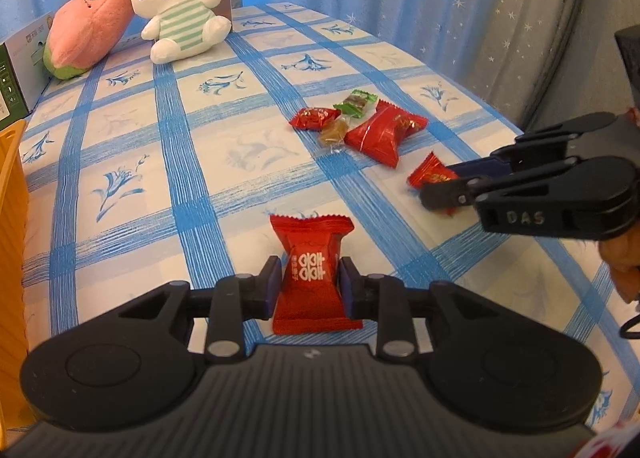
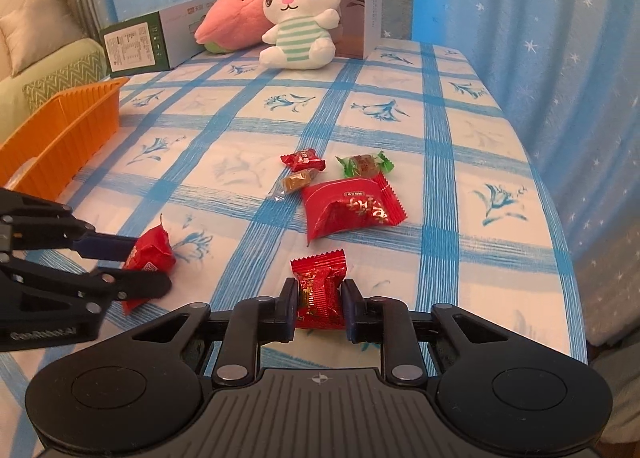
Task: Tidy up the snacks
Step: 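Carry both red candies over the orange tray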
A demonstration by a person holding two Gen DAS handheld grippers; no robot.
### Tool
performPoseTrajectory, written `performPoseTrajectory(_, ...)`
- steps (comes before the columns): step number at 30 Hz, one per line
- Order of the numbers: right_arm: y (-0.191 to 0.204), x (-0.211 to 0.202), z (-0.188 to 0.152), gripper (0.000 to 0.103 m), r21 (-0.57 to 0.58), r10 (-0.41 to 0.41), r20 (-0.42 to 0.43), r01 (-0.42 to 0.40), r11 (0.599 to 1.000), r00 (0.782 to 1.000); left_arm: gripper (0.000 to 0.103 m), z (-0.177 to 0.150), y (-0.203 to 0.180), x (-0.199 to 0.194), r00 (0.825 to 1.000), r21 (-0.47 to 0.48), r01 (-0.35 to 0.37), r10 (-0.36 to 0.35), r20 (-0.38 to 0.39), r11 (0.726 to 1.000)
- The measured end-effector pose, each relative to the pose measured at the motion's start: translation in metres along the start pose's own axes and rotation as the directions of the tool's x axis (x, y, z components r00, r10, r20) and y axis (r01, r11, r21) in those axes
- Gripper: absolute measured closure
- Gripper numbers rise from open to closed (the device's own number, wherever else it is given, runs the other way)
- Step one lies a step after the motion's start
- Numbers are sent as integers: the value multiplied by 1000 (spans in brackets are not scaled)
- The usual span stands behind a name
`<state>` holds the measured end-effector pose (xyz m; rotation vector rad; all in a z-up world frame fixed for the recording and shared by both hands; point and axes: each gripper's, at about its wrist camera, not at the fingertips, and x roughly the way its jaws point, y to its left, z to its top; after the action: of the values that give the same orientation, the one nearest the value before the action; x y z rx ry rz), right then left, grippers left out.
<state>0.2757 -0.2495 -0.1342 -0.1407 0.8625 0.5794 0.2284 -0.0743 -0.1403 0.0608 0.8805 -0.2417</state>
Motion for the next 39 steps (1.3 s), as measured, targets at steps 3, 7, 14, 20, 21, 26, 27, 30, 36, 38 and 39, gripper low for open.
performPoseTrajectory(3,-2,-8,0,80,43,0,4,0,999,1000,80,0,0,-6,1000,-8,1,-1,1,1000)
performPoseTrajectory(7,1,-24,3,80,82,-4,18,3,997,1000,80,2,0,-21,1000,-31,4,-4,14,1000)
performPoseTrajectory(14,19,-60,13,80,114,-14,42,9,993,999,80,5,7,-60,999,-107,13,-9,36,994)
performPoseTrajectory(20,43,-98,20,80,152,-38,65,28,988,997,80,4,12,-101,999,-150,5,3,53,989)
performPoseTrajectory(21,48,-104,20,80,160,-41,70,29,987,997,80,3,13,-108,998,-155,4,5,58,988)
performPoseTrajectory(26,75,-132,19,80,185,-44,91,27,982,995,80,-4,19,-144,997,-179,-2,17,81,984)
performPoseTrajectory(27,81,-137,18,80,187,-45,94,26,982,995,80,-5,21,-151,996,-183,-6,22,83,983)
performPoseTrajectory(30,99,-147,18,80,188,-36,102,16,982,994,80,-12,27,-170,995,-194,-21,39,89,981)
performPoseTrajectory(36,139,-159,16,80,152,-7,114,-10,988,994,80,-30,42,-205,992,-213,-46,69,103,976)
performPoseTrajectory(38,153,-160,16,80,136,4,114,-20,991,993,80,-36,48,-214,991,-222,-57,82,105,973)
performPoseTrajectory(39,159,-160,16,80,128,8,115,-23,991,993,80,-40,52,-219,991,-228,-62,87,105,972)
